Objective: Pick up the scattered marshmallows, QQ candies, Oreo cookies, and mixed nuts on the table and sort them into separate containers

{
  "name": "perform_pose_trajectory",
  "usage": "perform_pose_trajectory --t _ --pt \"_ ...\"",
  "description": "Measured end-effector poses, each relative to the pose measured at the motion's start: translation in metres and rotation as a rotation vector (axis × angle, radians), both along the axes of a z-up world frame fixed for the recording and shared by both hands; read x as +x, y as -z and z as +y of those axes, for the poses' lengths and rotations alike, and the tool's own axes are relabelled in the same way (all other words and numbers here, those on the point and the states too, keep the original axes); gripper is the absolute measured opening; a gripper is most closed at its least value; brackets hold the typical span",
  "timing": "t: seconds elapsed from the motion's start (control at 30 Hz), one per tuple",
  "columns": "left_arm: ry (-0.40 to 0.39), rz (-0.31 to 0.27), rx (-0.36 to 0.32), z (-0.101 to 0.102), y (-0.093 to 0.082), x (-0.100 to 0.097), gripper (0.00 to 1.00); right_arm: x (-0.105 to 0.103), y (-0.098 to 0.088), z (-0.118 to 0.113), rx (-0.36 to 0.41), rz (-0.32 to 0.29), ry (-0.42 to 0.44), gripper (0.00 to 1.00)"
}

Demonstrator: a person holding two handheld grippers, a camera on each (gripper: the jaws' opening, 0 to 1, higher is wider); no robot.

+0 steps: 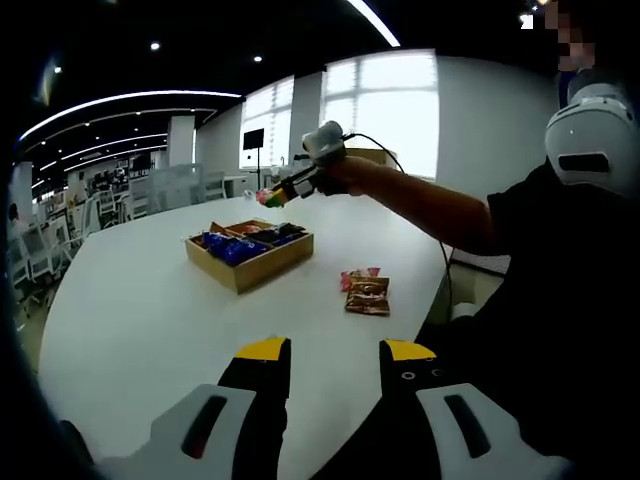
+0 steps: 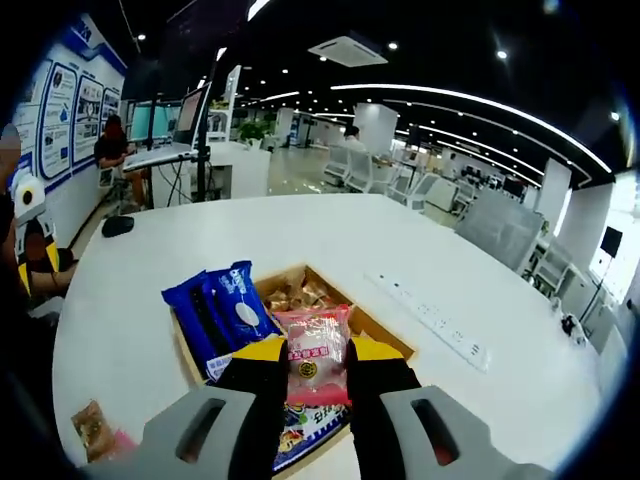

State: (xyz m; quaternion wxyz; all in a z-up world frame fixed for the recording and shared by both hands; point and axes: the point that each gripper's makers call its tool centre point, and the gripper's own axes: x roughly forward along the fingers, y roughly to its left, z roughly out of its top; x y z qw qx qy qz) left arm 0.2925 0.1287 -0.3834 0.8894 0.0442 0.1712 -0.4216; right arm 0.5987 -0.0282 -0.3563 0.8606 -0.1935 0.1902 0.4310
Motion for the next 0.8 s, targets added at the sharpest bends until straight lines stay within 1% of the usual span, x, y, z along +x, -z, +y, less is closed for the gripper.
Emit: perform_pose_trajectory --t 0.23,0.57,0.6,0.7,0.77,0.8 --pt "-0.003 -0.003 -0.003 0.001 -0.001 -0.001 0.41 0.019 0.001 -0.003 -0.029 0.013 0.022 0.19" --pt "-0.006 -0.002 0.005 0.002 -0.002 -0.001 0.41 0.032 0.013 0.009 -0.069 0.055 0.025 0.19" --pt "-0.006 -0.003 0.006 0.002 -0.003 -0.001 0.40 0.039 0.014 0.009 -0.074 0.060 0.024 0.19" --pt "-0.009 -0.003 0.008 0.002 -0.004 -0.001 0.40 0.046 0.019 0.012 -0.091 0.075 0.022 0.20" --pt "-0.010 -0.002 0.009 0.003 -0.004 -0.001 0.40 0.060 0.021 0.011 -0.107 0.084 0.022 0.20" --pt "-0.012 -0.001 0.009 0.003 -0.003 -0.001 0.40 0.063 0.024 0.011 -0.116 0.093 0.024 0.20"
